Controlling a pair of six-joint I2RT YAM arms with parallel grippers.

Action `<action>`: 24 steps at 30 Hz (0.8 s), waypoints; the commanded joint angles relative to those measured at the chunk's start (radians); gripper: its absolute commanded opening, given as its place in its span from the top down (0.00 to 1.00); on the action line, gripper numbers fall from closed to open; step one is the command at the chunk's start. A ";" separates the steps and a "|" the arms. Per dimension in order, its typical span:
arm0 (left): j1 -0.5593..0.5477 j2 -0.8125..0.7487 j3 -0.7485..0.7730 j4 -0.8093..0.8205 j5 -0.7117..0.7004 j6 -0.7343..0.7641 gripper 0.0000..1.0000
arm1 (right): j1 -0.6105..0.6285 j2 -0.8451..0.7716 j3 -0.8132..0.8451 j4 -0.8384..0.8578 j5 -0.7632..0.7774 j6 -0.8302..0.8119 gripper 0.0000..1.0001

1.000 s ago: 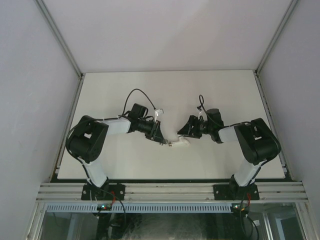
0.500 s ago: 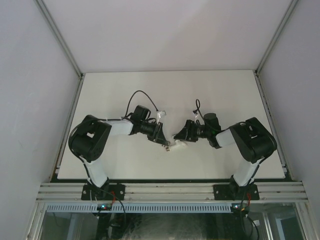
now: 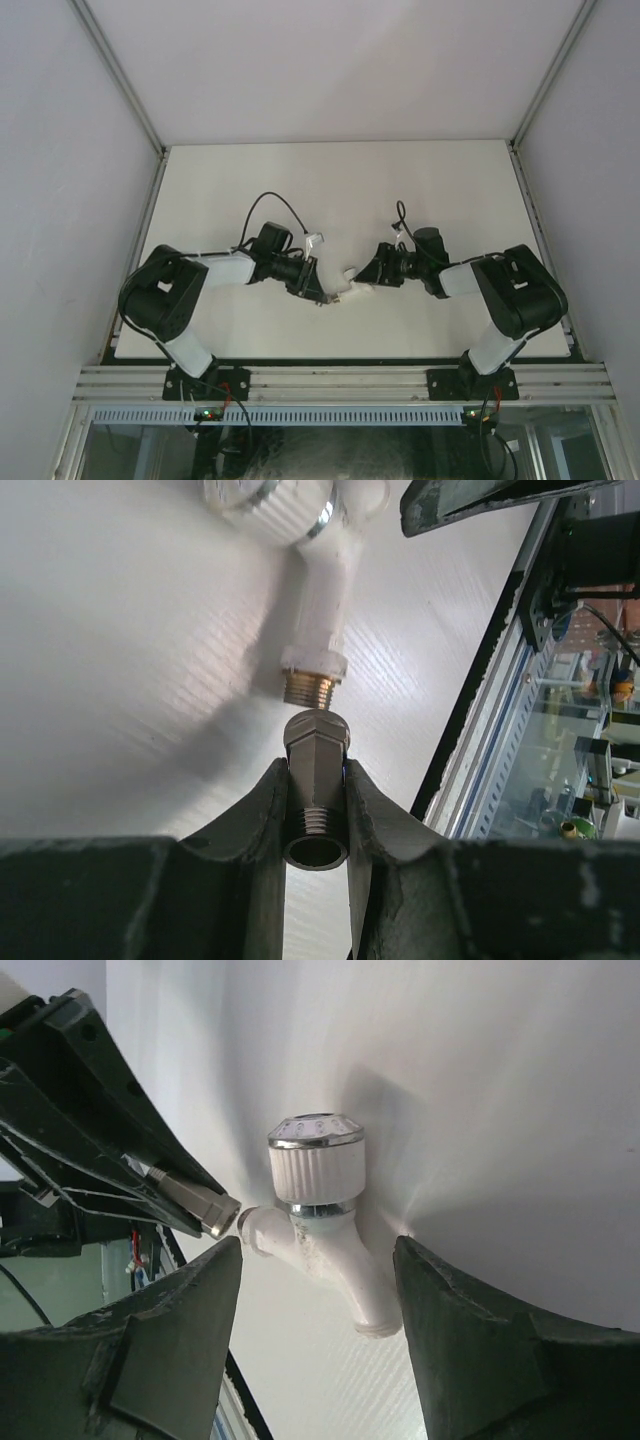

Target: Install the water faucets

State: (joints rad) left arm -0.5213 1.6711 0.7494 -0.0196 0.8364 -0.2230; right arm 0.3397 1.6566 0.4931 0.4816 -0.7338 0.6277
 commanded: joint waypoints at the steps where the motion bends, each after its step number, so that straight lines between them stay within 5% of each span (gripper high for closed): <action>1: -0.019 0.006 -0.040 0.082 0.038 -0.036 1.00 | 0.055 0.052 -0.018 -0.060 0.012 -0.042 0.36; 9: -0.031 0.035 -0.069 0.254 0.045 -0.144 0.99 | 0.080 0.090 -0.025 0.007 0.005 0.000 0.40; 24: -0.031 0.050 -0.051 0.276 0.045 -0.161 1.00 | 0.129 0.181 -0.103 0.394 -0.124 0.138 0.44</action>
State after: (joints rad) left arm -0.5461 1.7283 0.6750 0.1562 0.8928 -0.3740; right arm 0.4297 1.8034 0.4255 0.8753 -0.7811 0.7528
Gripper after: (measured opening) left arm 0.278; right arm 0.547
